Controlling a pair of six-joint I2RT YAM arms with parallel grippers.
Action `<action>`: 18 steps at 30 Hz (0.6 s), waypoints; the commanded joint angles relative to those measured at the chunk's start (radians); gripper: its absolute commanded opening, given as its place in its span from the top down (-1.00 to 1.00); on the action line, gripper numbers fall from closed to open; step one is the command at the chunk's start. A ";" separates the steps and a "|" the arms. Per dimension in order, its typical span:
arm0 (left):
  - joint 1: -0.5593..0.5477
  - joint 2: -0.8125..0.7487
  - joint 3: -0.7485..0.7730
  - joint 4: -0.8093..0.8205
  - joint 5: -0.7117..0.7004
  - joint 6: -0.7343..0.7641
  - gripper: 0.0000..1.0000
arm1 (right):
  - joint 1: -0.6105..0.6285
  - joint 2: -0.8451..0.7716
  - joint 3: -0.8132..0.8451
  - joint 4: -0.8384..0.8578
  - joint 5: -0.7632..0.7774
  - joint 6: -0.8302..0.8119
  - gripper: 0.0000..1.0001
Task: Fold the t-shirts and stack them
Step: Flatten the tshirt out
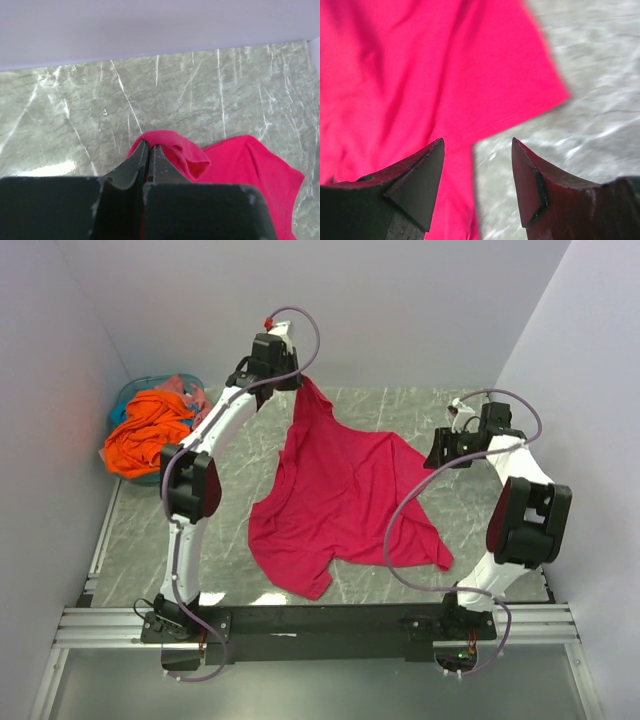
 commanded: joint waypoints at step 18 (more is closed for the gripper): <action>0.090 0.103 -0.021 0.133 0.236 -0.105 0.99 | 0.038 0.384 0.296 0.024 0.263 0.209 -0.14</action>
